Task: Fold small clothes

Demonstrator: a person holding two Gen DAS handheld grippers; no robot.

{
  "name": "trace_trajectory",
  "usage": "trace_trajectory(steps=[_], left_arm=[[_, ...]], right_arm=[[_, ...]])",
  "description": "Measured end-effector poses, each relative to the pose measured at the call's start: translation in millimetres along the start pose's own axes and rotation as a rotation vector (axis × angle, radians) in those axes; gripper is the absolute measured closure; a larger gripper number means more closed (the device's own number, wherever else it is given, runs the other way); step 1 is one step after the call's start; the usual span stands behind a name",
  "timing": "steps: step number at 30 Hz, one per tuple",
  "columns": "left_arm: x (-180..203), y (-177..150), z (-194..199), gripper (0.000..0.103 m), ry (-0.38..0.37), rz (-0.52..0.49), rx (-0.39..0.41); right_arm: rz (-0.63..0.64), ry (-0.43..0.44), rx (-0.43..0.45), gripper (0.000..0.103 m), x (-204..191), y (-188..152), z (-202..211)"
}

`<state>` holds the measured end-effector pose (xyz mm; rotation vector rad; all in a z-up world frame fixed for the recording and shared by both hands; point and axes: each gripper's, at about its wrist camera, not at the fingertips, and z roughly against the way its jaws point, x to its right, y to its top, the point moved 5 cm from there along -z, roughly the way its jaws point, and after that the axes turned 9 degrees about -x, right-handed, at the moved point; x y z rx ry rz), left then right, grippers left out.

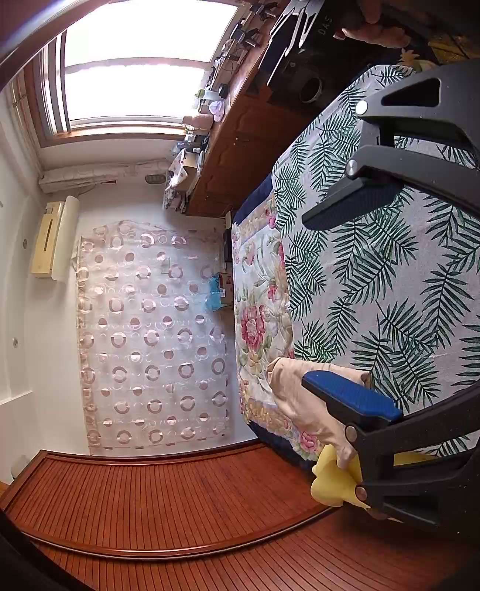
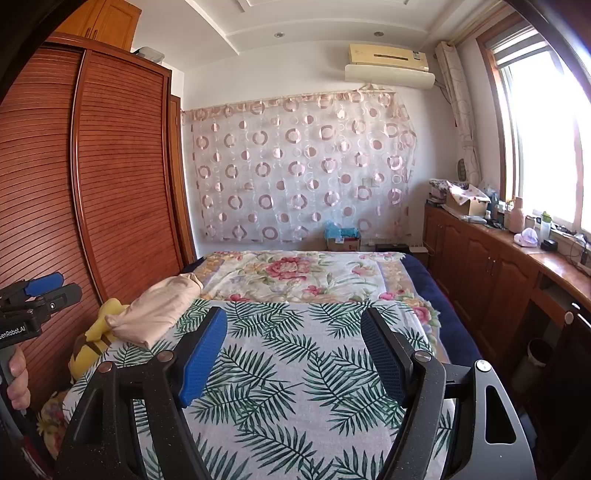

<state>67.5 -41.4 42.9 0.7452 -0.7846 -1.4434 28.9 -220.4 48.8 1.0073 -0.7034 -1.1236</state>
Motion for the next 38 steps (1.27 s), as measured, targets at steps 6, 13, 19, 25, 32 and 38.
trace_trajectory(steps=[6,13,19,25,32,38], left_arm=[[-1.4,-0.2,-0.3,0.024,-0.001,0.0,0.0],[-1.2,-1.0,-0.6,0.024,0.0,-0.001,0.0],[-0.9,-1.7,-1.0,0.024,-0.001,-0.002,0.001],[-0.7,-2.5,-1.6,0.024,0.0,-0.002,0.001],[-0.1,-3.2,-1.9,0.024,0.002,-0.003,0.002],[0.5,-3.7,-1.5,0.024,0.002,-0.004,0.002]], right_arm=[[-0.003,0.002,0.0,0.026,0.9,-0.9,0.3],[-0.003,0.002,0.0,0.026,0.7,-0.8,0.3],[-0.005,-0.002,0.006,0.026,0.6,0.6,1.1],[-0.005,-0.002,0.007,0.026,0.9,0.9,1.0],[-0.006,-0.003,0.008,0.026,2.1,0.4,1.1],[-0.008,-0.005,0.011,0.026,3.1,2.0,0.2]])
